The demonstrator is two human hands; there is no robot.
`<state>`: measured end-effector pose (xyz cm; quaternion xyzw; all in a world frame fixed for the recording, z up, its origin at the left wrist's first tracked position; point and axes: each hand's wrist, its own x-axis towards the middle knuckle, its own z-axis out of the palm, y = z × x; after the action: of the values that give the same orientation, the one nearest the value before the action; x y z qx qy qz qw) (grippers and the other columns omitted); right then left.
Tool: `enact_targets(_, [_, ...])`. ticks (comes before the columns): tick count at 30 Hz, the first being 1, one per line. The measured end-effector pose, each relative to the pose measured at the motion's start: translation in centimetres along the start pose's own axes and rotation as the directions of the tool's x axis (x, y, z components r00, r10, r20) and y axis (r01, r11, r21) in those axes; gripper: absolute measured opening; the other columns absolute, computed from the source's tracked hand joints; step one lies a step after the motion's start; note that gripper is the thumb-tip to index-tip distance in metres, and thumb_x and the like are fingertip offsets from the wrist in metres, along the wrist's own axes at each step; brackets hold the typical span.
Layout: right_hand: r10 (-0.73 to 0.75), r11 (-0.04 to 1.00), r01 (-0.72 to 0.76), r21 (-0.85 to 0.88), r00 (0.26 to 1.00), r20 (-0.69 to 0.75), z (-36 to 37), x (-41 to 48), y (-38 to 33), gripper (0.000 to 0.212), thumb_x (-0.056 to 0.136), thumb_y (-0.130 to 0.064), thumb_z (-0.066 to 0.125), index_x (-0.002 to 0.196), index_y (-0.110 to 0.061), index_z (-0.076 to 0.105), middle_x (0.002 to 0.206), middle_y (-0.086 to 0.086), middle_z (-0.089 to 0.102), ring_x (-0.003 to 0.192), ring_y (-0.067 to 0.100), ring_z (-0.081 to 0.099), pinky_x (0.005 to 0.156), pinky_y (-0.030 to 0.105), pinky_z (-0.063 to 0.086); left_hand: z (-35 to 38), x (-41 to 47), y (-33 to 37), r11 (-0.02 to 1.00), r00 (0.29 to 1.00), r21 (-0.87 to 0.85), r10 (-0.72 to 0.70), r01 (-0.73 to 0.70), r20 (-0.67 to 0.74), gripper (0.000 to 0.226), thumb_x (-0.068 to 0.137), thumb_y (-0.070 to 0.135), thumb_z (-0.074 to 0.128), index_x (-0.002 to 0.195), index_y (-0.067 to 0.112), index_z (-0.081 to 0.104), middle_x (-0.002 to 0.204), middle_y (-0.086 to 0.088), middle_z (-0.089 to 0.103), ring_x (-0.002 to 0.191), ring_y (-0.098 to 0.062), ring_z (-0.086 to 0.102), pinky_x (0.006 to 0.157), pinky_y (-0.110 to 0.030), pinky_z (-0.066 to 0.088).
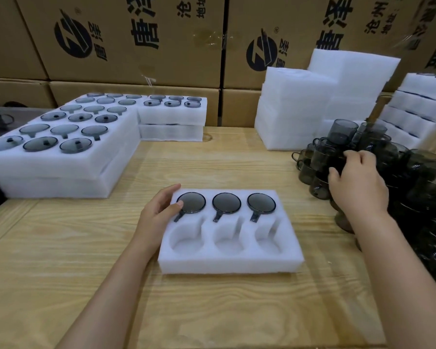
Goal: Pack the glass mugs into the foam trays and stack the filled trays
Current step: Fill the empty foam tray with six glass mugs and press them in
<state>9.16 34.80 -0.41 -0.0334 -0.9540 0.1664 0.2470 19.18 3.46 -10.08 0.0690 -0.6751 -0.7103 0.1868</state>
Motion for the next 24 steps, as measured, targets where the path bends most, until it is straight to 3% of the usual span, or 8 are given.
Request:
enact_targets(5, [-0.019,0.986,-0.030,-0.162,0.955,-0.296,-0.3,2.4,2.2,0.047,0.087,-0.017,0.058,0.127,0.001,0.043,0.132,0.027,0.041,0.115,0.047,0.037,0.091,0.053,0.034,-0.1,0.1,-0.1,1.000,1.000,0.013,0.012,-0.012,-0.005,0.037,0.081,0.016,0.065,0.116,0.027,0.063,0.104,0.012,0.068,0.097,-0.004,0.064,0.074,-0.016,0.047])
enact_targets(8, [0.082,0.942,-0.140,-0.304,0.977,-0.196,-0.7,4.0,3.2,0.050,0.087,-0.023,0.058,0.128,0.002,0.043,0.135,0.028,0.039,0.124,0.045,0.029,0.103,0.051,0.024,-0.1,0.1,-0.1,1.000,1.000,0.018,0.020,-0.020,-0.002,0.034,0.089,0.006,0.061,0.116,0.027,0.063,0.105,0.010,0.067,0.099,-0.007,0.063,0.076,-0.018,0.047])
enact_targets(11, [0.162,0.883,-0.180,-0.434,0.984,-0.079,-0.8,4.8,3.8,0.045,0.089,-0.023,0.054,0.128,-0.002,0.047,0.138,0.025,0.041,0.130,0.042,0.025,0.110,0.051,0.016,0.0,-0.1,0.1,1.000,1.000,0.020,0.010,-0.010,-0.006,0.042,0.076,0.022,0.064,0.118,0.025,0.063,0.110,0.008,0.066,0.102,-0.008,0.062,0.080,-0.022,0.046])
enact_targets(16, [0.166,0.869,-0.189,-0.458,0.982,-0.090,-0.8,6.1,3.9,0.038,0.084,-0.014,0.059,0.120,-0.002,0.052,0.127,0.023,0.050,0.125,0.039,0.036,0.110,0.058,0.014,0.1,-0.2,0.1,0.999,1.000,0.035,0.015,-0.015,-0.014,0.048,0.072,0.026,0.061,0.120,0.023,0.062,0.113,0.005,0.066,0.104,-0.009,0.062,0.081,-0.023,0.046])
enact_targets(20, [0.187,0.821,-0.164,-0.547,0.982,-0.013,-1.2,6.3,3.3,0.009,0.079,-0.011,0.063,0.087,-0.009,0.060,0.114,0.020,0.055,0.120,0.037,0.040,0.111,0.054,0.013,0.0,-0.1,0.1,0.999,1.000,0.039,0.023,-0.023,-0.011,0.036,0.086,0.010,0.063,0.120,0.022,0.062,0.115,0.001,0.065,0.106,-0.012,0.061,0.082,-0.024,0.045])
enact_targets(22, [0.181,0.822,-0.153,-0.549,0.983,-0.003,-1.3,6.3,3.1,0.017,0.078,-0.010,0.064,0.068,-0.011,0.050,0.105,0.018,0.057,0.116,0.037,0.043,0.111,0.053,0.014,0.0,-0.1,0.0,0.999,0.999,0.045,0.030,-0.029,-0.011,0.035,0.091,0.001,0.057,0.120,0.020,0.062,0.114,0.001,0.065,0.105,-0.011,0.060,0.081,-0.022,0.046])
enact_targets(24, [0.167,0.827,-0.149,-0.542,0.986,-0.017,-1.6,6.2,2.9,0.026,0.079,-0.012,0.065,0.061,-0.012,0.046,0.097,0.017,0.056,0.111,0.037,0.045,0.110,0.053,0.016,0.0,-0.1,0.1,0.998,0.999,0.051,0.032,-0.032,-0.009,0.035,0.091,0.000,0.056,0.119,0.021,0.062,0.111,0.003,0.065,0.100,-0.005,0.061,0.077,-0.016,0.046])
